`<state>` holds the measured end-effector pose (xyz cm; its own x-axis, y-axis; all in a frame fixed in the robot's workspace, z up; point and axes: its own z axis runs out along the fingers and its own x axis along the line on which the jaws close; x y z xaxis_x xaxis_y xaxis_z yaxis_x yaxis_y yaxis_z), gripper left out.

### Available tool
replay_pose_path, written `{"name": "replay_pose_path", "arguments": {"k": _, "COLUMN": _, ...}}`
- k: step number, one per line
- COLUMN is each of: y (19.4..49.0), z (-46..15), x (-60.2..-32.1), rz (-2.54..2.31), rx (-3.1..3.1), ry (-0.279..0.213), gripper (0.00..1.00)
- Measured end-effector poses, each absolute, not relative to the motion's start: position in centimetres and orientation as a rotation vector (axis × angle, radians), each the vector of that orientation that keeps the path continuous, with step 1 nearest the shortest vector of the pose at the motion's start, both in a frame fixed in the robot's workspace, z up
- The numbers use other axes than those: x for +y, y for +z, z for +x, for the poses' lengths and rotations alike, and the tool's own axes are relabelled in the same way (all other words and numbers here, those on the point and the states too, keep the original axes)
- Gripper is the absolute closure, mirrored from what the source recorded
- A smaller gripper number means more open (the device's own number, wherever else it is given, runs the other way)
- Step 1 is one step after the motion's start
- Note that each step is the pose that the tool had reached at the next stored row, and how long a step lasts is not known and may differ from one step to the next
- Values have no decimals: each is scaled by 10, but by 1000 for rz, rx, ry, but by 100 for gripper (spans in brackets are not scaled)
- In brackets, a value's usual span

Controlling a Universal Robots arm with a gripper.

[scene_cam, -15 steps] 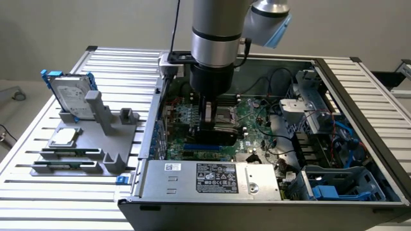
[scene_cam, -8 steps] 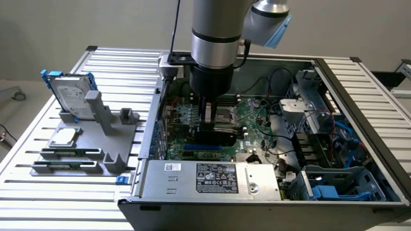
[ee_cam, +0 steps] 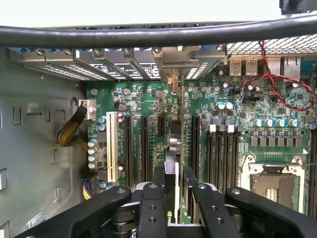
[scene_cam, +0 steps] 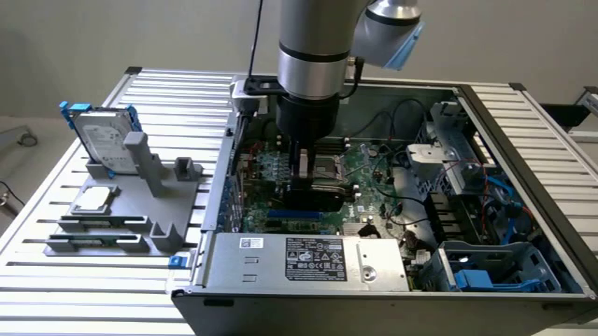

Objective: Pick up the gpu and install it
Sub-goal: 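Insert the gpu into the slot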

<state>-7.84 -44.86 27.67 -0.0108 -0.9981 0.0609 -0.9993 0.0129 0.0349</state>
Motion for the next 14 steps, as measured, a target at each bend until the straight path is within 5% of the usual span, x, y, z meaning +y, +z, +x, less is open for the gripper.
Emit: {"name": "replay_pose_path", "arguments": {"k": 14, "y": 269, "z": -82, "x": -449, "rz": 2172, "rx": -2175, "ry": 29, "gripper": 74}}
